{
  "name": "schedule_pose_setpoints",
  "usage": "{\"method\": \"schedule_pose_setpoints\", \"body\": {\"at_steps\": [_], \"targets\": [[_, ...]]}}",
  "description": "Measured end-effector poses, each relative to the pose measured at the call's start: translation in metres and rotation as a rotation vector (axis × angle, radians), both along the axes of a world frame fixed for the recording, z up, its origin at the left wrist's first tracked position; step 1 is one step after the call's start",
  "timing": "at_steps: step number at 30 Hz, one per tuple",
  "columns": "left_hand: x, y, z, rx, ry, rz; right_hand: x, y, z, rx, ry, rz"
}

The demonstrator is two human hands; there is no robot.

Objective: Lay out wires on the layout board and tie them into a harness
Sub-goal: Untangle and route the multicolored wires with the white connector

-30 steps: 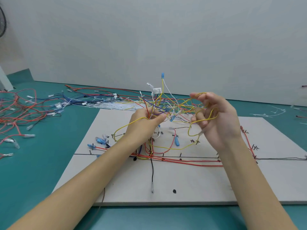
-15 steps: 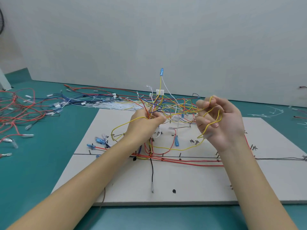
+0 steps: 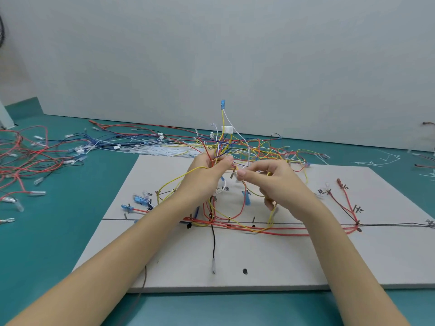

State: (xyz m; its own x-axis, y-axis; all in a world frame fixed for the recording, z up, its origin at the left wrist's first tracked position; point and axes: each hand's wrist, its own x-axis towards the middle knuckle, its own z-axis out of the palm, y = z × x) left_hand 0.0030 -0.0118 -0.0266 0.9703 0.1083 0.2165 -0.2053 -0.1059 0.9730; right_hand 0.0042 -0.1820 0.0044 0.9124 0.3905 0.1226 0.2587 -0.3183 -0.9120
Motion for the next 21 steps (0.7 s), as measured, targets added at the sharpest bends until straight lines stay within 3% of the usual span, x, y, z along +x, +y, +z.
{"method": "schedule_pose_setpoints", "body": {"at_steps": [10,21], "targets": [[-0.005,-0.001,0.004,0.070,0.163,0.115,0.001,0.008,-0.006,0.081,0.000,-0.081],[-0.007,-0.003,0.006,-0.093,0.325,0.073,0.007,0.009,-0.015,0.095,0.064,-0.163]]}}
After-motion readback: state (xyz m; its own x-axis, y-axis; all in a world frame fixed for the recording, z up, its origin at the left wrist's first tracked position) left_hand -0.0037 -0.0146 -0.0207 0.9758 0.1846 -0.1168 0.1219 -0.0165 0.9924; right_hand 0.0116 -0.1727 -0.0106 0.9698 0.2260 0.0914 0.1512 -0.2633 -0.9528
